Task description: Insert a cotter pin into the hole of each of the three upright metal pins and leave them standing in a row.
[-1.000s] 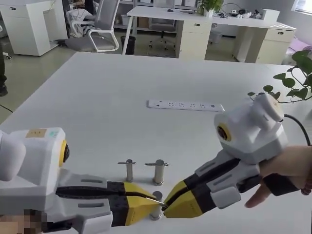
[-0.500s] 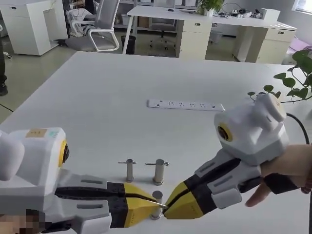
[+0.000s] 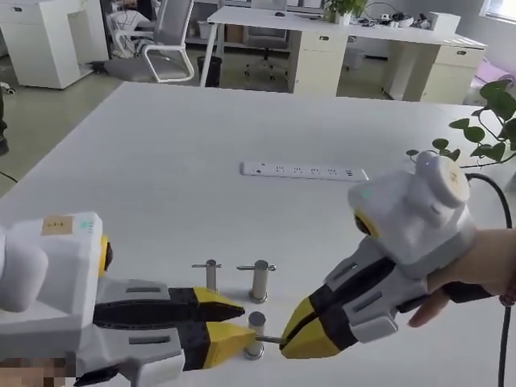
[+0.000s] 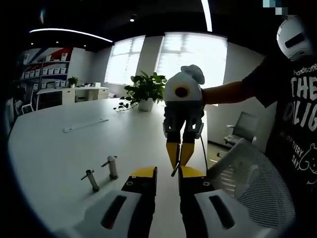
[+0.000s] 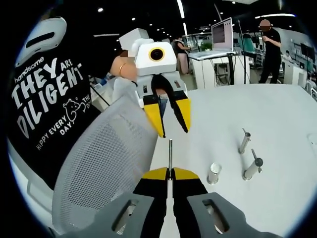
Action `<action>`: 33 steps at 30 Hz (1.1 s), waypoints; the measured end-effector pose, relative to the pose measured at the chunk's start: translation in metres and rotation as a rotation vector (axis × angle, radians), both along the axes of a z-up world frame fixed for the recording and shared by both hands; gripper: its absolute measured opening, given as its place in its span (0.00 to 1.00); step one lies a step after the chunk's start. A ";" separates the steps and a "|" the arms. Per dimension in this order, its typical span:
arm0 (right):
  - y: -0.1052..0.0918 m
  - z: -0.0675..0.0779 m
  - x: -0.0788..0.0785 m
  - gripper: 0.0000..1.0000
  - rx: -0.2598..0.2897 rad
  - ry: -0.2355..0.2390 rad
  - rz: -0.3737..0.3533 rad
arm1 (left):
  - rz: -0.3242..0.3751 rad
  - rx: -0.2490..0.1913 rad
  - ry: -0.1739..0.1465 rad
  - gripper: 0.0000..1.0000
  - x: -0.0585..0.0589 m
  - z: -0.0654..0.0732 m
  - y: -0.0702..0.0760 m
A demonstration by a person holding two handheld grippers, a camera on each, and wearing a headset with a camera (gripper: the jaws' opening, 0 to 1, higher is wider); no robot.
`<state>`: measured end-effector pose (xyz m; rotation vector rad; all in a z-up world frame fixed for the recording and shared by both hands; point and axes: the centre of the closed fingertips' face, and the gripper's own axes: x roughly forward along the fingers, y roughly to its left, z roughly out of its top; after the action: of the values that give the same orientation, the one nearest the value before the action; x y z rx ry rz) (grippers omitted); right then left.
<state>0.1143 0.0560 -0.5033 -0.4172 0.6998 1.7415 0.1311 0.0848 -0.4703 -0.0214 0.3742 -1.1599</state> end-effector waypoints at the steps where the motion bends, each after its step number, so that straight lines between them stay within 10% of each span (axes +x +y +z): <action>1: -0.003 -0.003 0.002 0.00 -0.017 -0.010 -0.003 | 0.008 0.005 -0.005 0.17 0.001 -0.001 0.001; 11: -0.013 -0.017 0.020 0.00 -0.084 -0.090 -0.030 | 0.103 0.092 -0.052 0.21 0.019 -0.023 0.010; 33: -0.031 -0.048 0.053 0.00 -0.212 -0.193 -0.042 | 0.239 0.161 -0.004 0.21 0.043 -0.079 0.004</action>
<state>0.1675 0.0251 -0.5511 -0.7012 0.7503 1.5683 0.1741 0.0889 -0.5492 0.0745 0.4480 -0.8919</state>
